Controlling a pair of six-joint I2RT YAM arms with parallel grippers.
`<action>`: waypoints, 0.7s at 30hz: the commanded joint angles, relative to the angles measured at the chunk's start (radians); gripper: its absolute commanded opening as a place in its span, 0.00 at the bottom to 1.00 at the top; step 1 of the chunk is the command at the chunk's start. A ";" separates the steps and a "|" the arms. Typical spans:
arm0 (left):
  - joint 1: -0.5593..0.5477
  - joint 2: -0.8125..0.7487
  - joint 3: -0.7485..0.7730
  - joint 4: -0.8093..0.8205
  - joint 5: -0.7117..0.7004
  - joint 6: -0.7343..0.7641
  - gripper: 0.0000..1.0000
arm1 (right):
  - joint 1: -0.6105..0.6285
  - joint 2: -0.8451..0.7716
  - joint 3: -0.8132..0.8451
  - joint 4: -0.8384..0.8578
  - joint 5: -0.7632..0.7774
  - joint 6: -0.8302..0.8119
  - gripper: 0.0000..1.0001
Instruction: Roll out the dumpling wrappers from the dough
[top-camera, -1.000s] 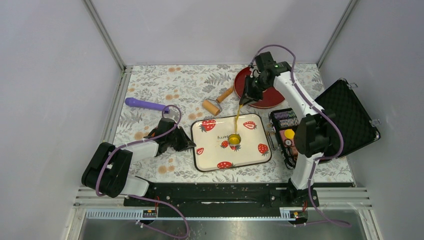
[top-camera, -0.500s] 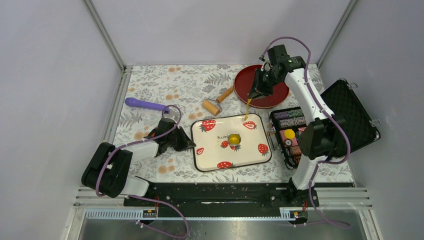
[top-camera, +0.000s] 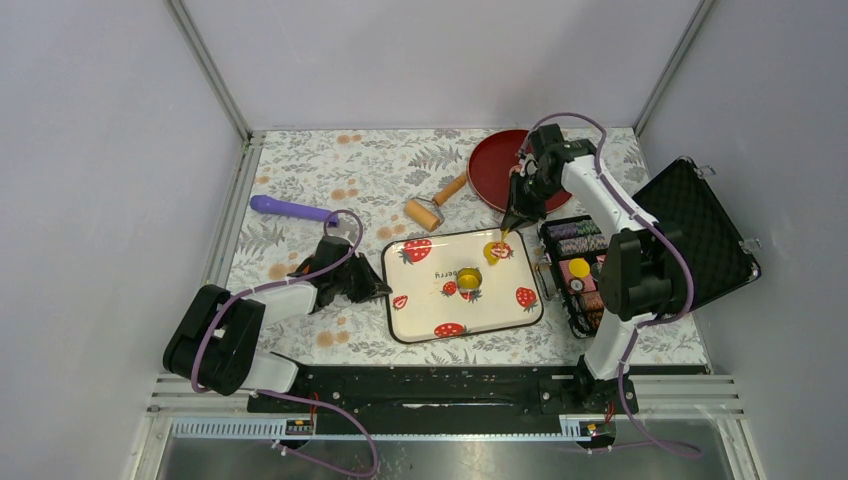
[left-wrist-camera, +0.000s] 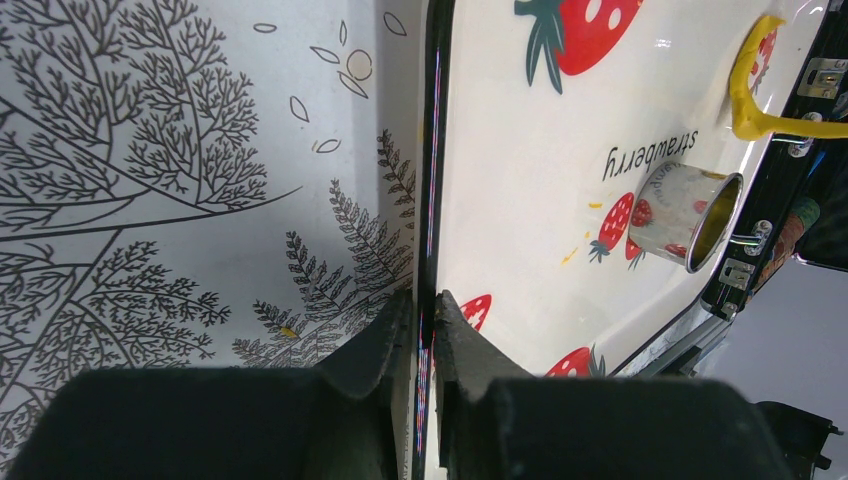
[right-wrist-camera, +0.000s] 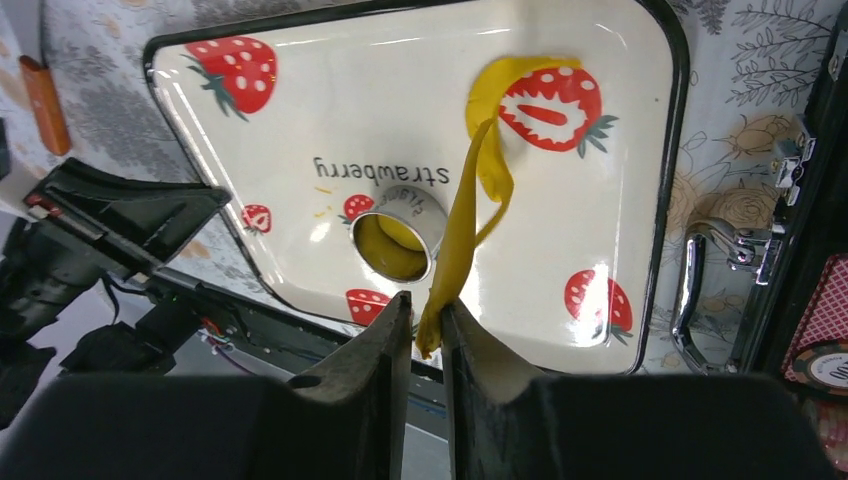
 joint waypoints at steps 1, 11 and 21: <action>-0.003 0.041 -0.050 -0.094 -0.093 0.022 0.00 | -0.006 -0.022 -0.086 0.061 0.045 -0.023 0.25; -0.003 0.037 -0.051 -0.094 -0.093 0.022 0.00 | -0.006 0.047 -0.242 0.186 0.047 -0.020 0.37; -0.003 0.038 -0.052 -0.094 -0.095 0.020 0.00 | -0.006 0.091 -0.250 0.227 0.059 -0.040 0.62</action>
